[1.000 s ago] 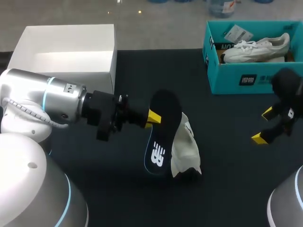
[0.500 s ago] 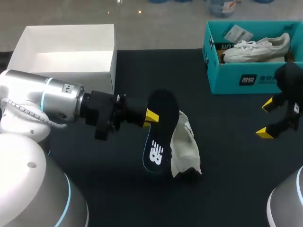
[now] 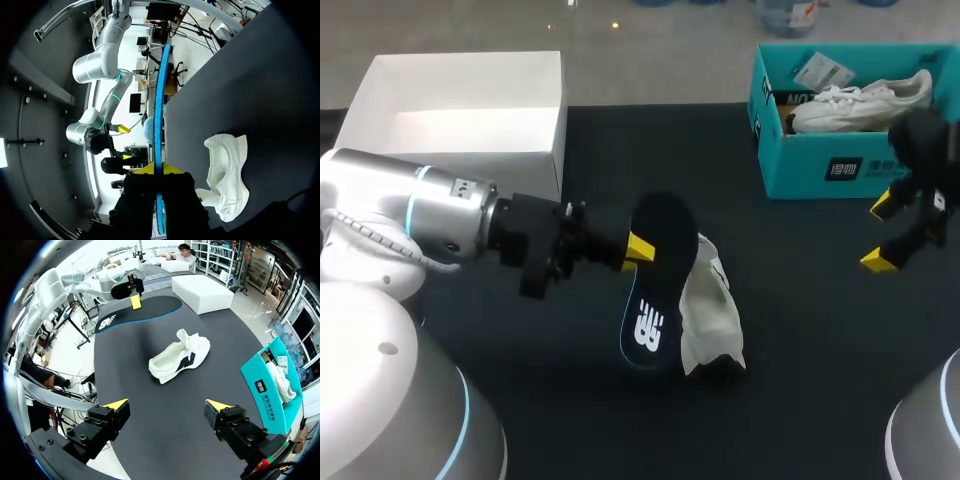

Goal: Take the shoe out of the shoebox, open the shoe tongue, remove and reinsert the insole, then place the shoe into the shoebox

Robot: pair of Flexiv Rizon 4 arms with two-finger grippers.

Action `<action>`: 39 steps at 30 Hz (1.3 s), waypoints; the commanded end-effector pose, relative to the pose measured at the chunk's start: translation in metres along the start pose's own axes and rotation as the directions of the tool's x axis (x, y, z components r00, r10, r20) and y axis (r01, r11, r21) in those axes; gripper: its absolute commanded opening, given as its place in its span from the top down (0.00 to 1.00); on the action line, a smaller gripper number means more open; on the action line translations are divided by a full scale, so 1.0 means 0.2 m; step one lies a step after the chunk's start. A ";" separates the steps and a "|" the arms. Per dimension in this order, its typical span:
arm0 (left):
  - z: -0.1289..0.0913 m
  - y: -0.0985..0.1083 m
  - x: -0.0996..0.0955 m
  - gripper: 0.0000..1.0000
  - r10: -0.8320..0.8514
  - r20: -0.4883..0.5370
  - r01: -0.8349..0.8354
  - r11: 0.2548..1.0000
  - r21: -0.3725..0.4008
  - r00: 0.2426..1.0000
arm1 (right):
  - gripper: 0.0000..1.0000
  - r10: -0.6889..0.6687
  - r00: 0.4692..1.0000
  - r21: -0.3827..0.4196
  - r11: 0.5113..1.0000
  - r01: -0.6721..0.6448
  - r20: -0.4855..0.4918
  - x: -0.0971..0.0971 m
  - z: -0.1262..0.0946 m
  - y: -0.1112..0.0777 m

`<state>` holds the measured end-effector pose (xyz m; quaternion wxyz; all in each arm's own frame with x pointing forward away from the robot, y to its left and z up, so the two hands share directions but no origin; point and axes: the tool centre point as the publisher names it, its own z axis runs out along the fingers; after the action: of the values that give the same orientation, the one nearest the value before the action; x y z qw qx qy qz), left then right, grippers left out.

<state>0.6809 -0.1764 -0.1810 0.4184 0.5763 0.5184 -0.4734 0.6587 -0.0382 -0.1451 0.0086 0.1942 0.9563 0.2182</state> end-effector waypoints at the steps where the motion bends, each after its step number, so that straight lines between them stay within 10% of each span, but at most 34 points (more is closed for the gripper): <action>1: 0.00 0.00 -0.01 1.00 0.004 -0.011 -0.004 1.000 -0.003 1.000 | 0.00 0.004 0.999 0.068 0.998 -0.001 -0.044 -0.03 0.00 0.03; 39: -0.01 -0.01 0.01 1.00 -0.013 -0.017 0.013 1.000 0.005 1.000 | 0.00 0.004 0.999 0.068 0.998 -0.001 -0.044 -0.03 0.00 0.03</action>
<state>0.6814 -0.1765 -0.1791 0.4158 0.5781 0.5209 -0.4707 0.6646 -0.0364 -0.1426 -0.0171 0.1903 0.9625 0.1923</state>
